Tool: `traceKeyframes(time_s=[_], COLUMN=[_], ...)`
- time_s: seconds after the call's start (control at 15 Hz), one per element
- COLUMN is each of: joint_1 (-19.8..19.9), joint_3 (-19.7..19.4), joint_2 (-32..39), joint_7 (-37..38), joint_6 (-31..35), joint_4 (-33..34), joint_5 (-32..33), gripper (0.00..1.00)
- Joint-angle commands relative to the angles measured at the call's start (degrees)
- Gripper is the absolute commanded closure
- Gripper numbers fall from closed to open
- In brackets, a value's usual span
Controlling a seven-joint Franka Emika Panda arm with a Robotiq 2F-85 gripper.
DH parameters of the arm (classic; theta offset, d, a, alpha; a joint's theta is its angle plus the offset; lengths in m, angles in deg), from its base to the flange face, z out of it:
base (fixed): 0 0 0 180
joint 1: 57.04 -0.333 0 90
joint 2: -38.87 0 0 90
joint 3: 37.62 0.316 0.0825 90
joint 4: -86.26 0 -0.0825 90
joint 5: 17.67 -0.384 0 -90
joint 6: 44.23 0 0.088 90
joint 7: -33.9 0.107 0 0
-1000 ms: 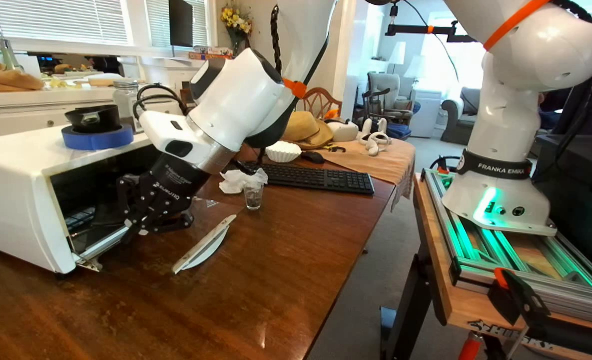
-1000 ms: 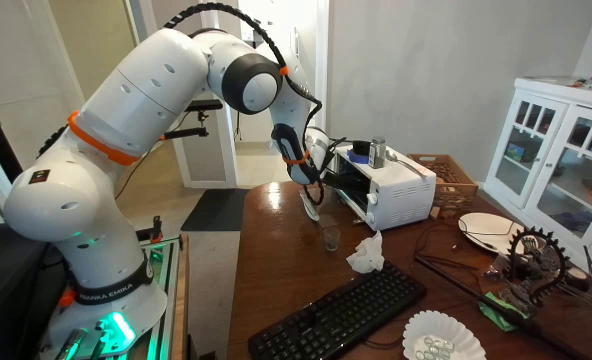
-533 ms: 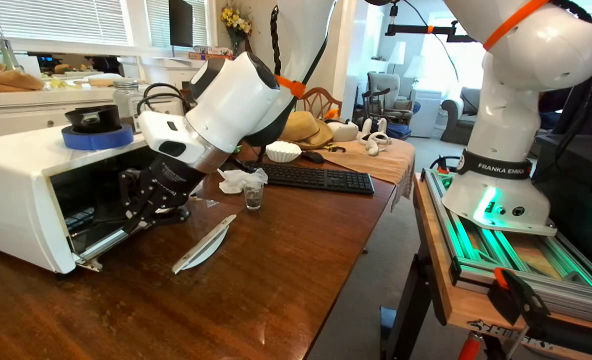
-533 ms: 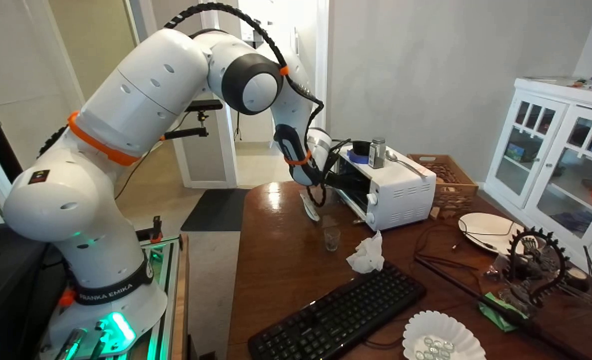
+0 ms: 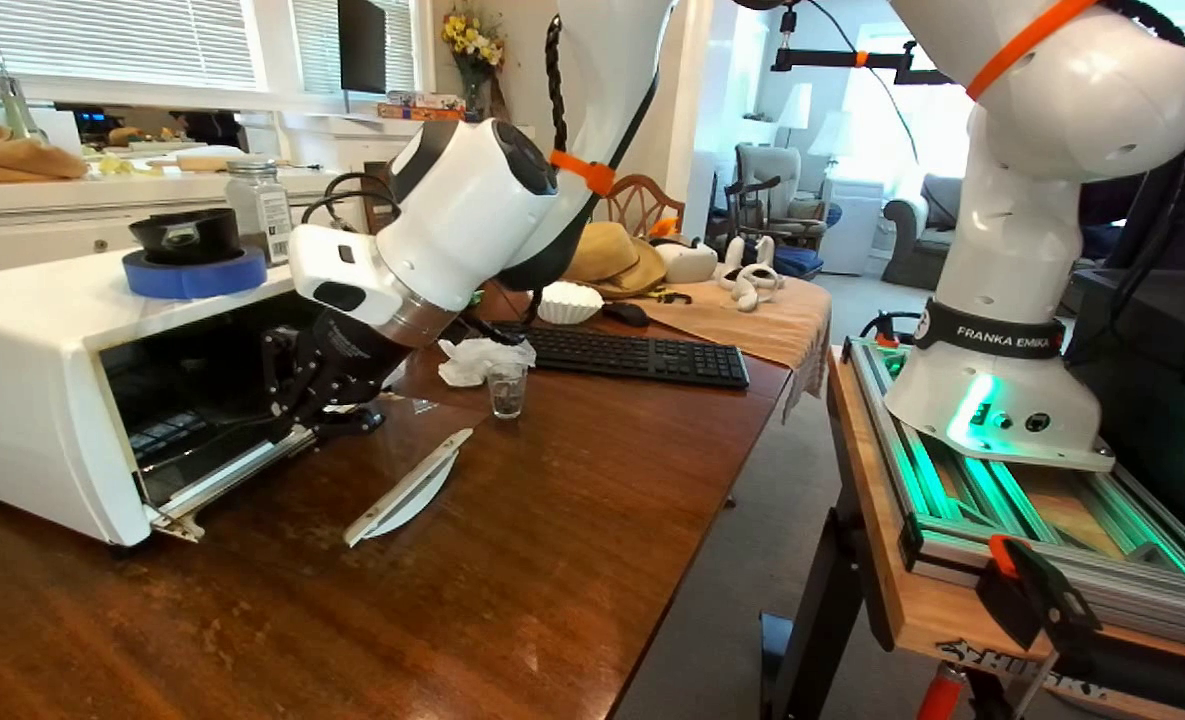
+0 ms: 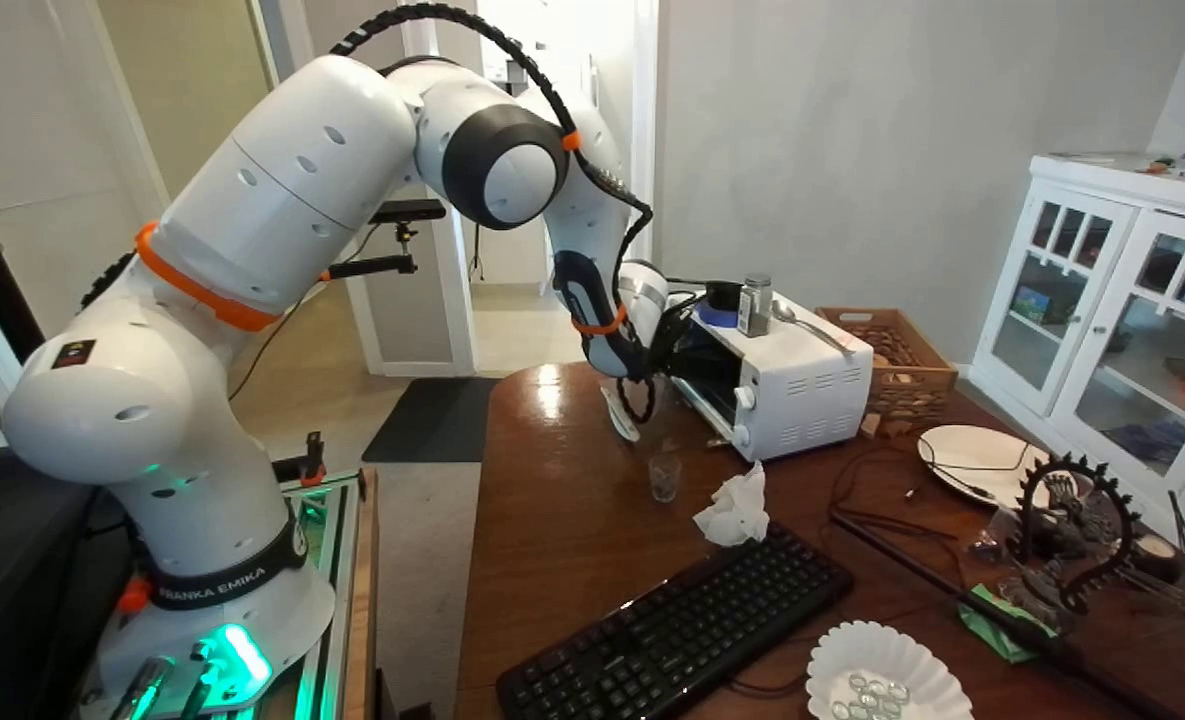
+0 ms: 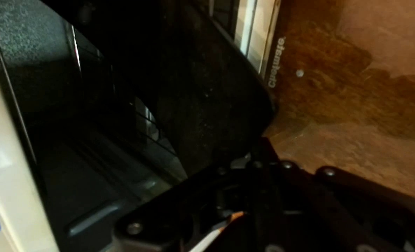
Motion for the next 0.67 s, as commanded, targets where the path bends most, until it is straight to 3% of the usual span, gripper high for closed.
traceKeyframes(time_s=[0.0,0.6], joint_1=[1.0,0.8], joint_3=[0.2,-1.0], joint_2=[-1.5,-1.1], joint_7=[4.5,2.6], joint_6=[-3.0,-6.2], joint_4=[-2.1,-1.2], joint_5=[1.5,3.3], gripper=[1.0,1.0])
